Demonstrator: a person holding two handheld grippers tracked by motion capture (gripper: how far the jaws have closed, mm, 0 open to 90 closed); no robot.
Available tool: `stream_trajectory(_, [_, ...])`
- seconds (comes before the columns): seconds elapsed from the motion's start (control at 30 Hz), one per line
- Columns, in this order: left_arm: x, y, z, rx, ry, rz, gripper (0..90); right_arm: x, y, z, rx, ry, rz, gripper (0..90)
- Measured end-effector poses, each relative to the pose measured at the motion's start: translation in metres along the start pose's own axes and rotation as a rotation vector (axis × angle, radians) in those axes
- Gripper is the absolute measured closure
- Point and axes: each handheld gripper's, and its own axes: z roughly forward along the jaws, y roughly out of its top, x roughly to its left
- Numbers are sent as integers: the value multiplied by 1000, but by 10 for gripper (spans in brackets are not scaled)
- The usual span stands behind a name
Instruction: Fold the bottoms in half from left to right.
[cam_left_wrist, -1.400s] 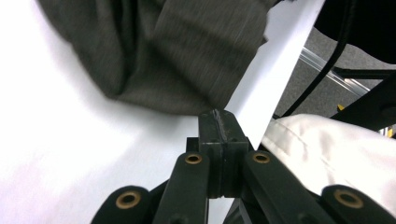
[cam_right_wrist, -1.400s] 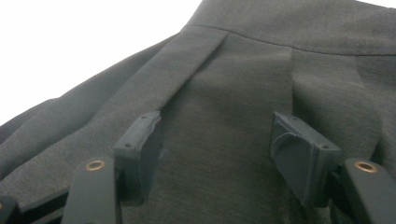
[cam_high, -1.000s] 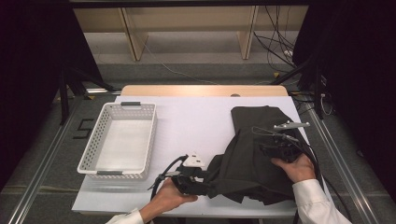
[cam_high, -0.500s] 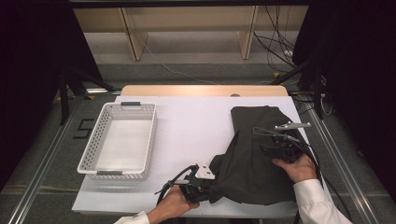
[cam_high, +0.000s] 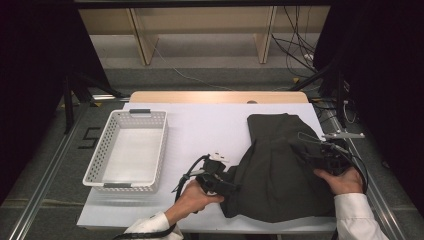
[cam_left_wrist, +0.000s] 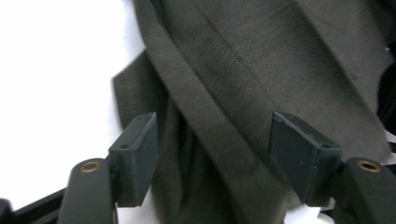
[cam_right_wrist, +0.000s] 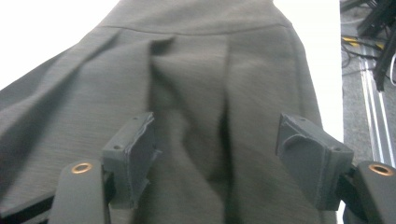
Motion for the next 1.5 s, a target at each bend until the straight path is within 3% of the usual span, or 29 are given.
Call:
stream_trajectory(0.1, [-7,6,14,29,-25,-24,294,-6,-3,2,11,-7,16,294])
stream_trajectory(0.2, [-15,11,28,83,-1,-23,259,-10,-5,5,19,-13,21,292])
stream_trajectory(0.3, [-17,15,41,121,-23,-58,259,-11,-6,6,22,-15,20,292])
stream_trajectory(0.37, [-21,17,48,144,-23,-61,246,-12,-6,6,21,-16,21,292])
stream_trajectory(0.43, [-24,18,56,187,-56,-66,225,-12,-6,5,19,-15,22,293])
stream_trajectory(0.57, [-27,20,69,196,-73,-76,191,-11,-6,6,23,-13,17,293])
stream_trajectory(0.67, [-28,24,73,193,-92,-105,181,-11,-6,8,28,-12,17,293])
stream_trajectory(0.87, [-31,26,78,181,-71,-85,176,-10,-6,9,30,-9,13,295])
stream_trajectory(0.97, [-39,25,79,171,-5,-35,293,-9,-5,9,29,-9,13,296])
stream_trajectory(1.03, [-41,23,80,153,39,-7,468,-9,-5,9,30,-9,12,297])
stream_trajectory(1.13, [-41,21,81,134,36,13,678,-9,-5,9,25,-9,5,298])
stream_trajectory(1.2, [-43,20,81,122,46,30,756,-10,-5,9,26,-11,8,299])
stream_trajectory(1.3, [-46,17,77,89,53,56,791,-11,-5,9,28,-9,13,299])
stream_trajectory(1.5, [-40,12,72,51,34,25,798,-19,-7,9,45,-43,20,298])
